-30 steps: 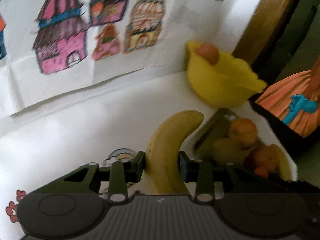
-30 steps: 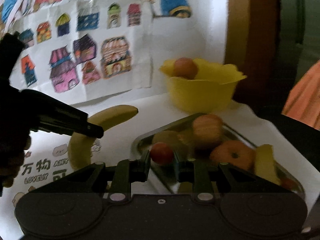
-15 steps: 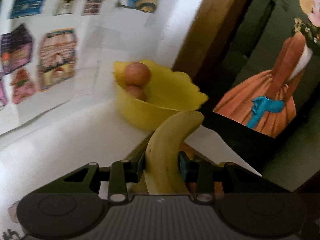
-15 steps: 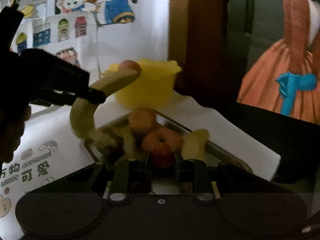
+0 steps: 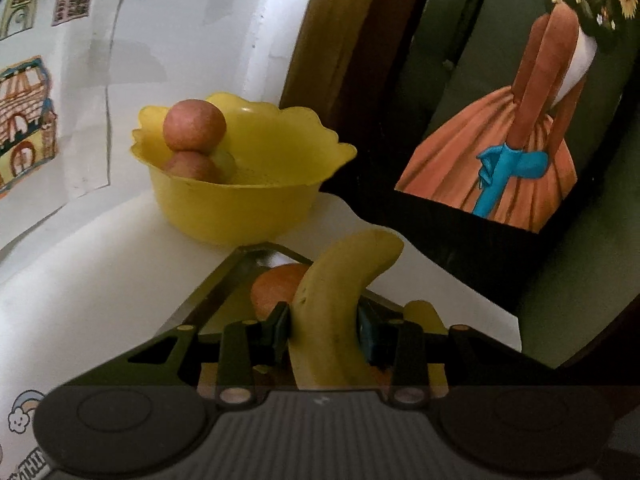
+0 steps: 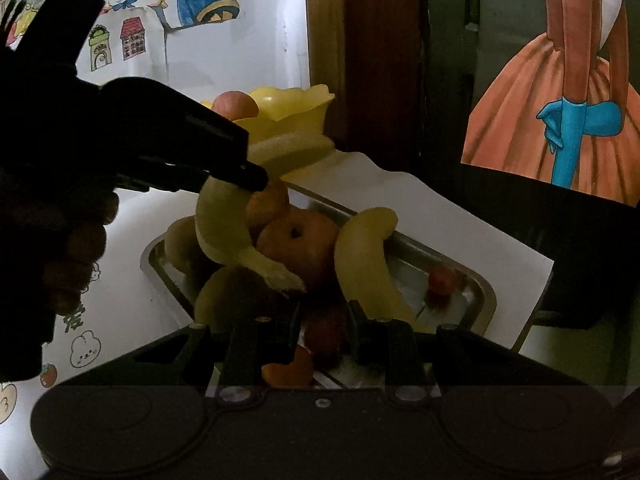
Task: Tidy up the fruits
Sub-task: 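Release the tomato onto the tray with the right tool while the left tool releases the banana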
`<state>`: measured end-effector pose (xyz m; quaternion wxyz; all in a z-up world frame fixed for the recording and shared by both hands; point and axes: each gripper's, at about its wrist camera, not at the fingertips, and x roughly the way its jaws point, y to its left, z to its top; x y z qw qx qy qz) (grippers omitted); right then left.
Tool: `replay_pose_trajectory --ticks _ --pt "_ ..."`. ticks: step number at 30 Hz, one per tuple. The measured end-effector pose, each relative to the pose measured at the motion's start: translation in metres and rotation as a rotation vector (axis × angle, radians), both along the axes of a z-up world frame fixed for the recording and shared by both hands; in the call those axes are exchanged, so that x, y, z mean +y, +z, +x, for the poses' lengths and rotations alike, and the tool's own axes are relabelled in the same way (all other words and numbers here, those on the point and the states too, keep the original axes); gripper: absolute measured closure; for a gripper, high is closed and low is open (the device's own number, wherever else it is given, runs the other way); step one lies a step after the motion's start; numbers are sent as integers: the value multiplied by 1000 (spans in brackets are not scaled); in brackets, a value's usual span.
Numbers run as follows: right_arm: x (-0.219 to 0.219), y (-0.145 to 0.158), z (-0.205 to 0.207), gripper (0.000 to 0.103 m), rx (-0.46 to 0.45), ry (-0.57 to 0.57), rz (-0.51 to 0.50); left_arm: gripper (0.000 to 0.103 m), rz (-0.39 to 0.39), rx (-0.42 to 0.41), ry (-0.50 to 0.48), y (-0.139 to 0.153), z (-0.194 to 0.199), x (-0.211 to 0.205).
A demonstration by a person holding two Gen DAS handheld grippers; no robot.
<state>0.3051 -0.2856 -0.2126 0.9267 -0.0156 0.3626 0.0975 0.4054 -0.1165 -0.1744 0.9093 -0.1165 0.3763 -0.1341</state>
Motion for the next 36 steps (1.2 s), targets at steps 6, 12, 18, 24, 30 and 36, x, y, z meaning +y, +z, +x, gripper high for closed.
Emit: replay_pose_trajectory --ticks 6,12,18,24,30,36 --pt "1 -5 2 76 18 -1 5 64 3 1 1 -6 0 -2" --pt "0 -6 2 74 27 -9 -1 63 -3 -5 -1 -8 0 -1" --pt "-2 -6 -2 65 27 -26 -14 63 -13 -15 -3 -9 -1 0" --pt "-4 -4 -8 57 26 -40 -24 54 -20 -22 4 -11 -4 0" --pt "-5 -1 -16 48 20 -53 -25 41 -12 -30 0 -11 -10 0" --pt "-3 3 -26 42 7 -60 -28 30 11 -62 -12 -6 -20 -1"
